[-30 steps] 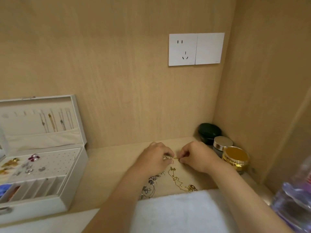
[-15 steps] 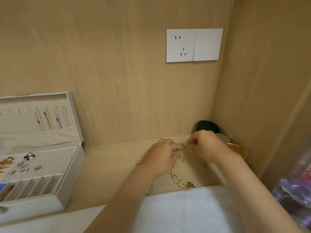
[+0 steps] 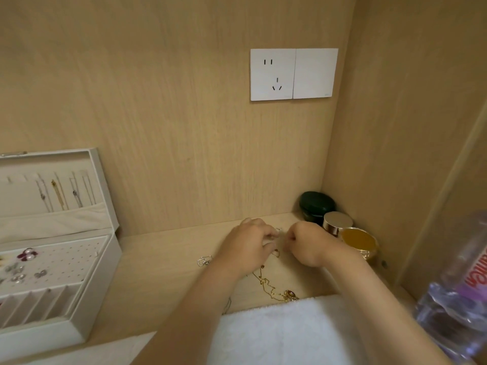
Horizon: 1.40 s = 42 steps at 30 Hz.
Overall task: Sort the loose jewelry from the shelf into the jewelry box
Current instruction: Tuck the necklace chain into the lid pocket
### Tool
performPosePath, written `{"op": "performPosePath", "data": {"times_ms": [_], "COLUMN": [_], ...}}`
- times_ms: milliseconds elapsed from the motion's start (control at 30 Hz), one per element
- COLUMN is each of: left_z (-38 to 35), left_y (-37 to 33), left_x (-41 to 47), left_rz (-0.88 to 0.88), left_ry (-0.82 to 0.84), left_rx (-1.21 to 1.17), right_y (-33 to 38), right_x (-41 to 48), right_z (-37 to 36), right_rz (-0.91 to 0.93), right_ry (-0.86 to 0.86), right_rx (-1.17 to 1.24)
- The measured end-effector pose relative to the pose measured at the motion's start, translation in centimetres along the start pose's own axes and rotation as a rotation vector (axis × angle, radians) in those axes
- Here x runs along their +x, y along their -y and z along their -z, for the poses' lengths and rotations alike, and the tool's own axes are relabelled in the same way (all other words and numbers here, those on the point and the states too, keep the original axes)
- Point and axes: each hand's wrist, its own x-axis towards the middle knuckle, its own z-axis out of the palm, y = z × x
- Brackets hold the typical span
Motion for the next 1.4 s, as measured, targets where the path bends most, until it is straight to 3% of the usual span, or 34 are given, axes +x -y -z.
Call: {"op": "performPosePath", "data": {"times_ms": [200, 333, 533, 767, 1233, 1400], "left_z": [1.9, 3.9, 6.9, 10.9, 21.0, 23.7], "left_y": [-1.3, -1.3, -1.4, -1.6, 5.8, 9.9], "left_x": [0.5, 0.7, 0.4, -0.6, -8.6, -11.6], "left_rz": [0.157, 0.182, 0.186, 0.191, 0.276, 0.333], "left_ry": [-0.071, -0.161, -0.24, -0.267, -0.397, -0.404], "left_rx": [-0.61, -0.625, -0.692, -0.848, -0.455, -0.472], "right_y": [1.7, 2.3, 3.7, 7.2, 19.9, 25.3], "right_x": [-0.7, -1.0, -1.4, -1.6, 0.0, 0.4], "right_z": [1.3, 2.0, 2.4, 3.4, 1.7, 0.2], "right_rz": [0.141, 0.161, 0.227, 0.322, 0.475, 0.54], "right_ry": [-0.255, -0.248, -0.235, -0.114, -0.046, -0.013], "right_rx": [0.69, 0.973, 1.14, 1.2, 1.04, 1.03]}}
